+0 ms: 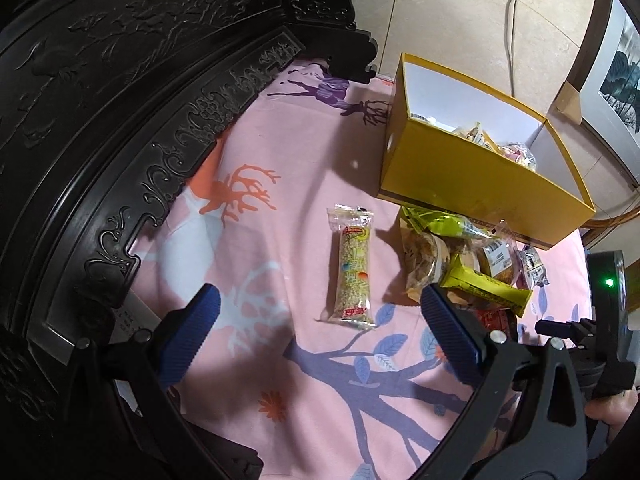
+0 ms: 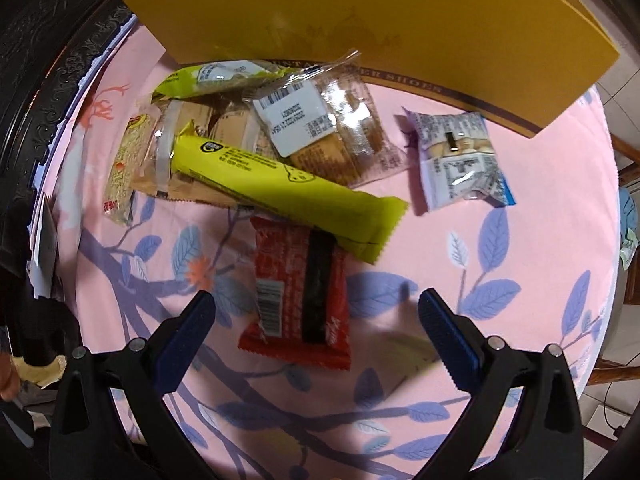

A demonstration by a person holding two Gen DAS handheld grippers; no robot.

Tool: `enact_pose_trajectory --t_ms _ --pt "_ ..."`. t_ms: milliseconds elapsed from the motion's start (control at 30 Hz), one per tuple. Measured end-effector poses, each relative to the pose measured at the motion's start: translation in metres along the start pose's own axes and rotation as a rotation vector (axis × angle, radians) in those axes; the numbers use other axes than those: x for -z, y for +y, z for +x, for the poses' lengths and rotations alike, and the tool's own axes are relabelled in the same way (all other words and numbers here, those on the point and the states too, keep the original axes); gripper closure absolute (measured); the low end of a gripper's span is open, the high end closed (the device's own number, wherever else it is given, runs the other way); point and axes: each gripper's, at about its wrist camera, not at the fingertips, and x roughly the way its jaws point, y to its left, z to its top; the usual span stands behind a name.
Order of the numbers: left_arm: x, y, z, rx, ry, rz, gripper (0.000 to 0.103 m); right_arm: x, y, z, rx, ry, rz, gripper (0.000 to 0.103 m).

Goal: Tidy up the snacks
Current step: 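Grasp the clear rice-crisp bar with the left tool while the right tool grasps the red wafer packet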

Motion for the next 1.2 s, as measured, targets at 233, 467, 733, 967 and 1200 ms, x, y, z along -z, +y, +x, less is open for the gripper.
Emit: enact_pose_trajectory --t_ms 233,467,733,967,1200 --pt "0.002 0.012 0.003 0.002 0.021 -0.018 0.002 -0.003 0.022 0.016 -0.021 0.030 -0.040 0.021" --pt "0.003 0.013 0.009 0.005 0.029 -0.013 0.002 0.003 0.031 0.013 0.075 -0.004 -0.121 0.059" --pt "0.001 -0.015 0.022 -0.011 0.024 0.073 0.002 0.018 0.003 -0.008 -0.027 -0.007 -0.027 0.060" --pt "-0.007 -0.032 0.064 0.012 0.075 0.109 0.020 0.033 -0.025 -0.017 -0.058 -0.018 0.070 0.059" --pt "-0.008 -0.035 0.110 0.026 0.186 0.094 0.038 0.039 -0.042 -0.018 -0.062 -0.026 0.109 0.059"
